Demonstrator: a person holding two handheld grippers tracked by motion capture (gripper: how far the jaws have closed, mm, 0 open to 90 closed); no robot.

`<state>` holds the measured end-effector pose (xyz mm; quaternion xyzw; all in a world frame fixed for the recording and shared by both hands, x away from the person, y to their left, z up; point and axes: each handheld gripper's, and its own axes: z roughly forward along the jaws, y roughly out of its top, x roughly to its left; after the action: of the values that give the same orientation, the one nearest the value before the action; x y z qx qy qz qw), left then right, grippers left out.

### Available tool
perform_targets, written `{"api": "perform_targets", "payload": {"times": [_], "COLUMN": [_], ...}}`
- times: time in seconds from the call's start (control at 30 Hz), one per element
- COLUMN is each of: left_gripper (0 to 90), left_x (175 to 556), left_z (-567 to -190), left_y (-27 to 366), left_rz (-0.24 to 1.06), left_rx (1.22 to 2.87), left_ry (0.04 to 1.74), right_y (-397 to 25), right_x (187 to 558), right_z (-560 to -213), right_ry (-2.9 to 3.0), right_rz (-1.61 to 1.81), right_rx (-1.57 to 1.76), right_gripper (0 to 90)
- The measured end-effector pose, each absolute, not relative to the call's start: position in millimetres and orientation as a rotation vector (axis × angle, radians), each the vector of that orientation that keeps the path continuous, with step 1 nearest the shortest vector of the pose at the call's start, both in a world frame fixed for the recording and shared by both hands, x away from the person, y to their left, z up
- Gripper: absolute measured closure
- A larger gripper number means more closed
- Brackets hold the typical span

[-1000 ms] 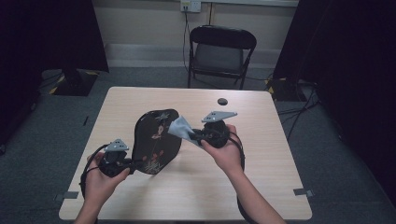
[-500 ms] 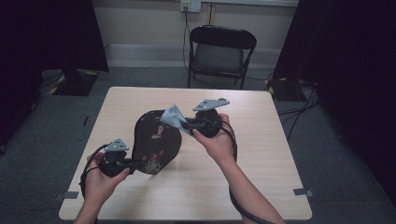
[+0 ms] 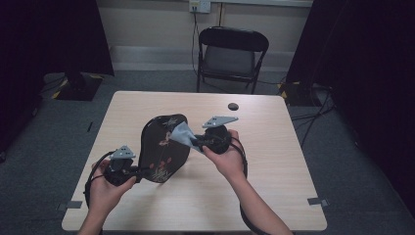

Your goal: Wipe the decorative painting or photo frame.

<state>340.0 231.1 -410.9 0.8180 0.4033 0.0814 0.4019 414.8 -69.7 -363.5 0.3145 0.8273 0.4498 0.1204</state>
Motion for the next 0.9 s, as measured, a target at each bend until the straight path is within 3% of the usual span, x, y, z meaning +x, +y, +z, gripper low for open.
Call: {"api": "perform_targets", "payload": {"times": [0.9], "left_gripper": [78.8], "left_x": [340.0], "left_z": [-410.7], "left_y": [230.8], "left_rz": [0.205], "left_rx": [2.071], "left_ry": [1.014], "right_y": [-68.4], "right_x": [399.2], "right_z": [-452.8], "right_ry": [2.540], "right_rz": [1.226], "right_rx": [1.033], "right_gripper": [80.3]}}
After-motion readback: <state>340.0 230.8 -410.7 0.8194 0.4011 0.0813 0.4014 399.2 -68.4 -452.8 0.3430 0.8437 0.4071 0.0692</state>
